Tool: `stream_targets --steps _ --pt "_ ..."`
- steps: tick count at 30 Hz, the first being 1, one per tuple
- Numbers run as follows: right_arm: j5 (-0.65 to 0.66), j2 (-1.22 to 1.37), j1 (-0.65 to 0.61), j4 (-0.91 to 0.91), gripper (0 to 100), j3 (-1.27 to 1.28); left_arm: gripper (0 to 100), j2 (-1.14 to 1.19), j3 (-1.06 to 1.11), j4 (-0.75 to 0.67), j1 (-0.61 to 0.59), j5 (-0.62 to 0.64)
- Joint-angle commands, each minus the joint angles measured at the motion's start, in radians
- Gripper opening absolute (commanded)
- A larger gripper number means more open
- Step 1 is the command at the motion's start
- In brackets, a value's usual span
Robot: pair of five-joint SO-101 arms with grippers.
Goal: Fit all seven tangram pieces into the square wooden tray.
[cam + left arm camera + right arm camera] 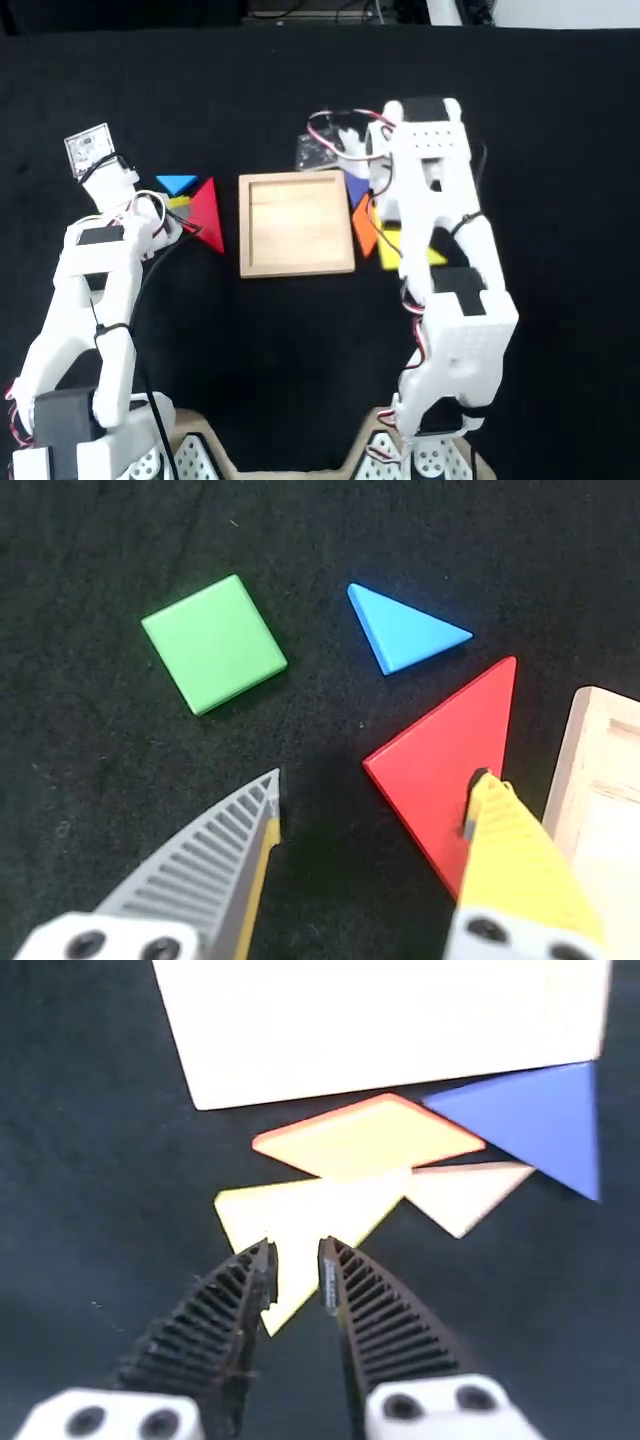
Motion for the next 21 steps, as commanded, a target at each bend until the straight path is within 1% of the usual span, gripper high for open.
stream_targets --steps 1,4,8,10,14,16,18,20,21 --pt "-0.008 -0.007 0.014 -0.018 8.6 0.022 29 -0.012 -0.005 -0.014 -0.005 -0.002" --pt "-0.023 -0.036 0.025 -0.017 17.8 0.058 29 -0.012 -0.005 -0.014 -0.005 -0.002" --pt "-0.046 -0.102 0.043 -0.032 29.6 0.197 29 -0.012 -0.005 -0.014 -0.008 -0.002" --pt "-0.046 -0.140 0.055 -0.084 31.9 0.297 29 -0.011 -0.005 -0.014 -0.008 -0.002" --pt "-0.058 -0.229 0.071 -0.272 31.9 0.524 29 -0.011 -0.005 -0.014 -0.007 -0.002" --pt "-0.132 -0.271 0.058 -0.379 31.9 0.621 29 -0.009 -0.005 -0.014 -0.007 -0.002" --pt "-0.258 -0.303 0.035 -0.489 31.9 0.687 29 -0.009 -0.005 -0.014 -0.008 -0.002" --pt "-0.374 -0.325 0.023 -0.563 31.9 0.725 29 -0.009 -0.005 -0.014 -0.008 -0.002" --pt "-0.413 -0.332 0.021 -0.582 31.9 0.736 29 -0.009 -0.005 -0.014 -0.008 -0.002"
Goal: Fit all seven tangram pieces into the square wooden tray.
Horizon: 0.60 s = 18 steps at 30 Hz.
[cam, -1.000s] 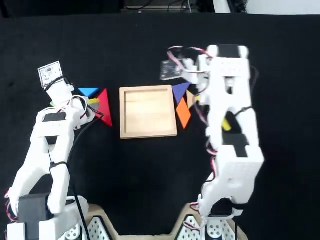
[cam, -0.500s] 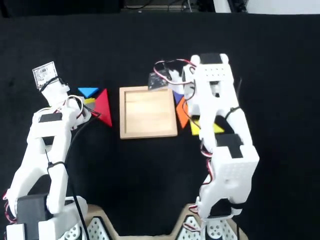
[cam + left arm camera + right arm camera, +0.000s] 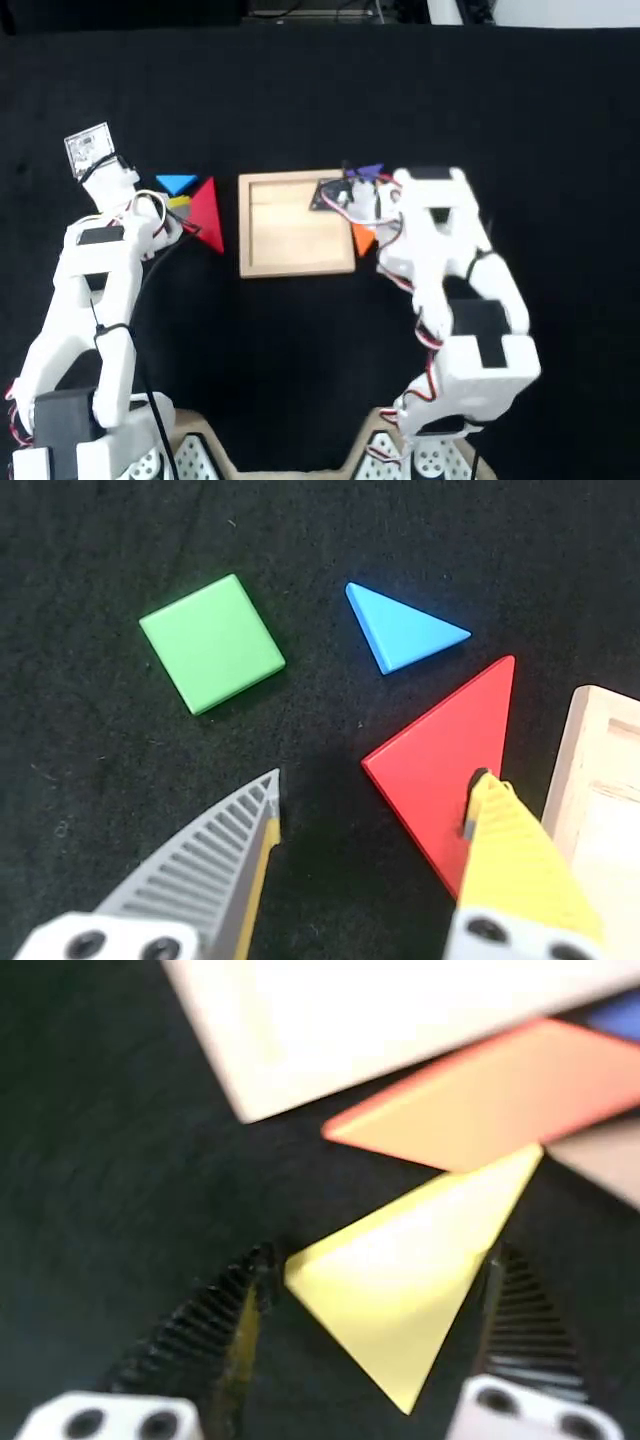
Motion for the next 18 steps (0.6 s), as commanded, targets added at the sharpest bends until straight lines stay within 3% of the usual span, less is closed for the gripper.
stream_targets --steps 1,18 --pt "-0.160 -0.074 -0.021 -0.097 31.9 0.031 29 -0.009 -0.005 -0.014 -0.008 -0.002" --pt "-0.133 -0.097 0.041 -0.011 32.1 0.021 29 -0.009 -0.005 -0.014 -0.008 -0.002"
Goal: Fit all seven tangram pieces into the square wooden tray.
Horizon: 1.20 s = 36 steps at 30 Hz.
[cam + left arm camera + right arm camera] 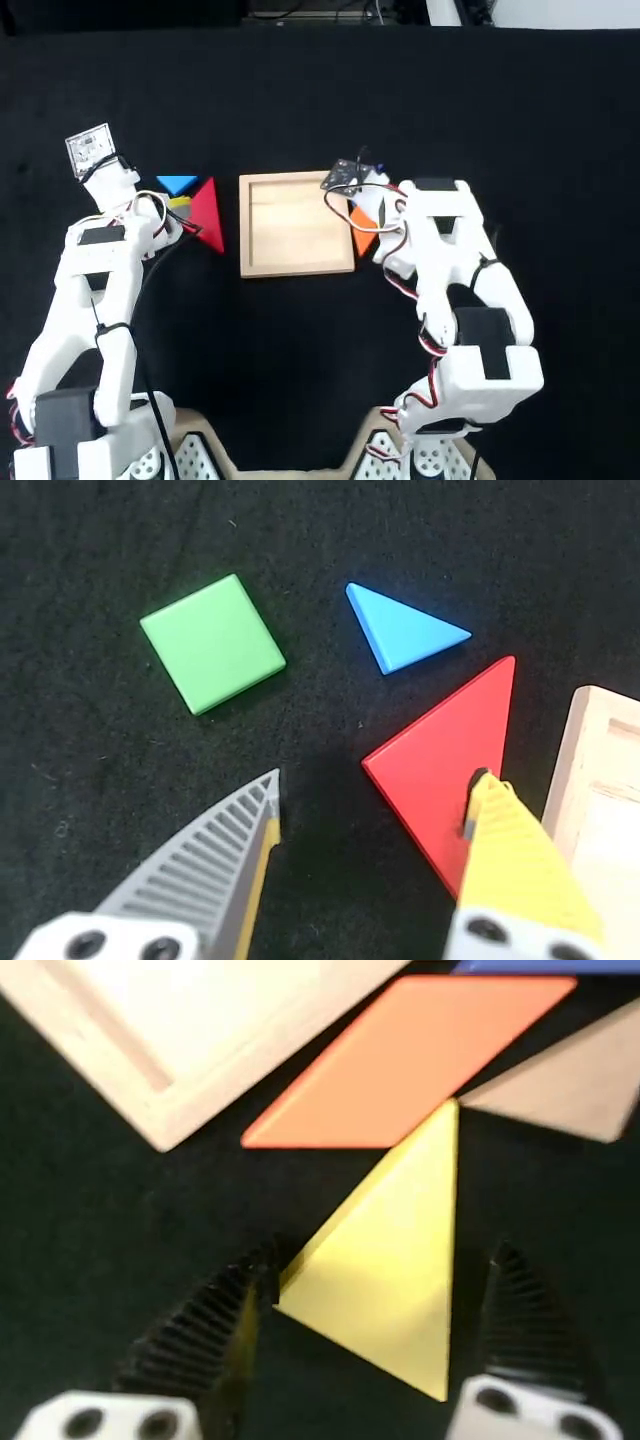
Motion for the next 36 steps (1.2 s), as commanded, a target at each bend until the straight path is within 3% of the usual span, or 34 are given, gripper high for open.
stream_targets --steps 1,36 --pt "0.009 -0.073 0.020 0.041 32.2 -0.018 29 -0.009 -0.005 -0.014 -0.008 -0.002" --pt "0.011 0.045 0.110 -0.023 31.3 -0.018 29 -0.005 -0.005 -0.014 -0.010 -0.002"
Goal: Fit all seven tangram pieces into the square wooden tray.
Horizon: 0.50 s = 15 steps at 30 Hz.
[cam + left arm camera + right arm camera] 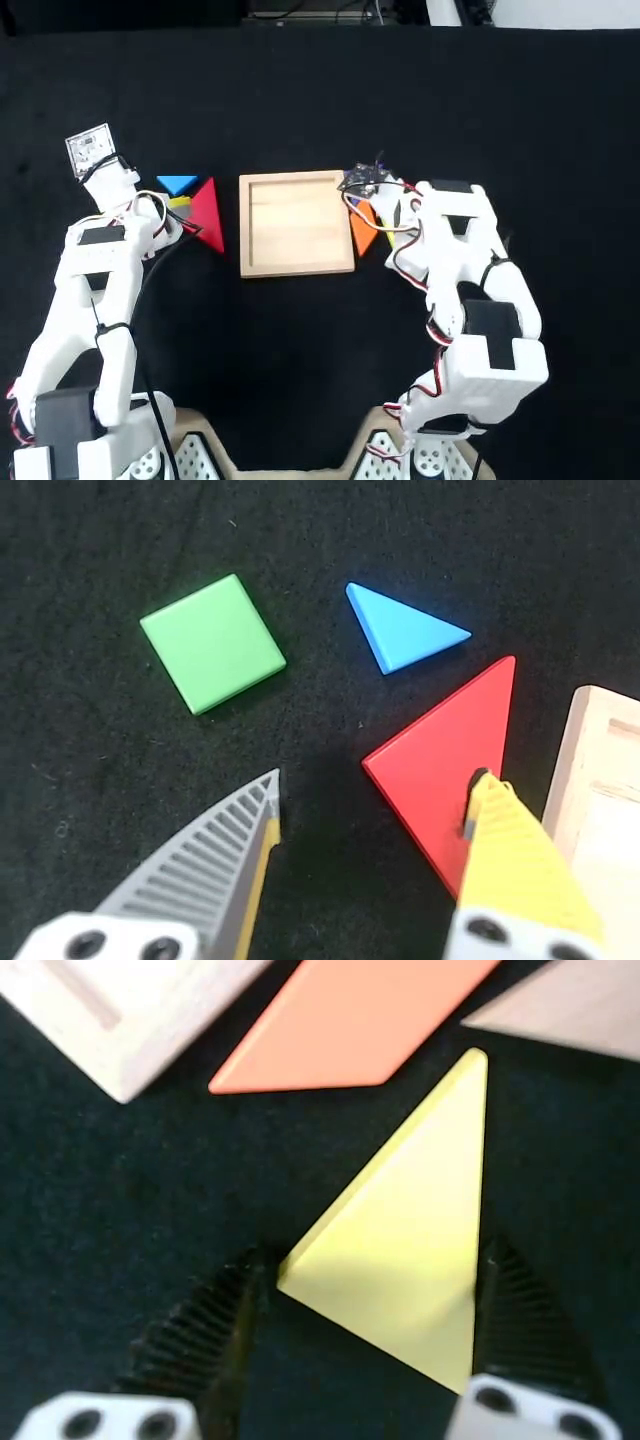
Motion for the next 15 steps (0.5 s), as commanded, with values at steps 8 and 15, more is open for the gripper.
stream_targets --steps 8,15 --pt "0.044 0.042 0.034 -0.009 12.5 -0.041 29 -0.005 -0.005 -0.014 -0.010 -0.002" --pt "0.044 0.047 0.040 -0.006 12.7 -0.096 29 -0.005 -0.005 -0.014 -0.010 -0.002"
